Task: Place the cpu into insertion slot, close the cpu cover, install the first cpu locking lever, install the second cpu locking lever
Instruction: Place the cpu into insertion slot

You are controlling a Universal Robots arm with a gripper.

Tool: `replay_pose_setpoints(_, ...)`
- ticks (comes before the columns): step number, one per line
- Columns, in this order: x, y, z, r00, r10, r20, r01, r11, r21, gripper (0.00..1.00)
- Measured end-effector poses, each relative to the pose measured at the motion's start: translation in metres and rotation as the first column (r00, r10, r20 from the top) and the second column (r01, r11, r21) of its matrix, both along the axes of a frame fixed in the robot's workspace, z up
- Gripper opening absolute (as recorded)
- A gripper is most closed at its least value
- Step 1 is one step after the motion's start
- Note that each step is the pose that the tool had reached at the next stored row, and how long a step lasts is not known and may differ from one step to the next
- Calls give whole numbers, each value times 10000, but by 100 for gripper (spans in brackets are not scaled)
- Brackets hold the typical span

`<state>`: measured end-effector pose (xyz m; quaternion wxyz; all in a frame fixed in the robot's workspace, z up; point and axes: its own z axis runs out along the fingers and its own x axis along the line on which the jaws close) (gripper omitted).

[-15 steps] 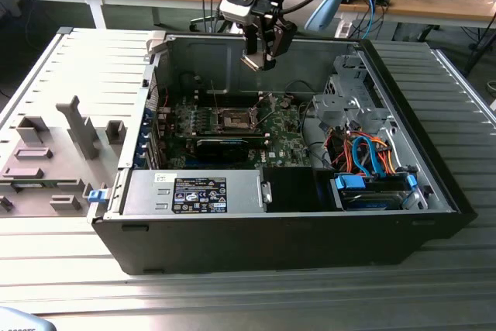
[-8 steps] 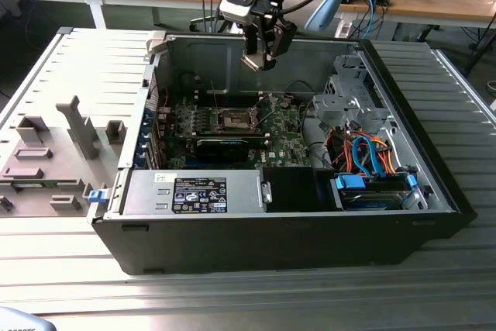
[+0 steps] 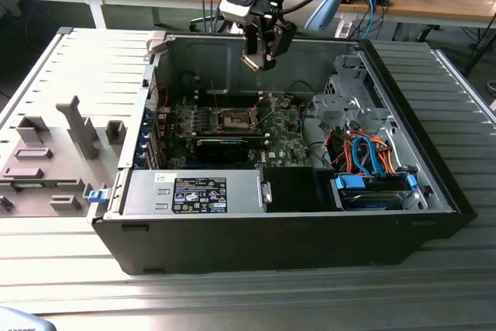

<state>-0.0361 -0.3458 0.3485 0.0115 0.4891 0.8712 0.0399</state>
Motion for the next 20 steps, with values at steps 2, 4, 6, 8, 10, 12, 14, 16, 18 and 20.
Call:
replay_pose_setpoints(2, 0, 0, 0, 10000, -20, 0, 20, 10000, 0, 54)
replay_pose_setpoints(4, 0, 0, 0, 10000, -28, 0, 28, 10000, -1, 54)
replay_pose_setpoints(6, 0, 0, 0, 10000, -33, 0, 33, 10000, -1, 54)
replay_pose_setpoints(8, 0, 0, 0, 10000, -40, 0, 40, 10000, 0, 54)
replay_pose_setpoints(10, 0, 0, 0, 10000, -49, 0, 49, 10000, -1, 54)
replay_pose_setpoints(12, 0, 0, 0, 10000, -54, 0, 54, 10000, 0, 54)
replay_pose_setpoints(14, 0, 0, 0, 10000, -63, 0, 63, 10000, 0, 54)
replay_pose_setpoints(16, 0, 0, -1, 10000, -75, 1, 75, 10000, 0, 54)
replay_pose_setpoints(18, 0, 0, -1, 10000, -89, 0, 89, 10000, -1, 54)
replay_pose_setpoints(20, 0, 0, -1, 10000, -100, 0, 100, 10000, -1, 54)
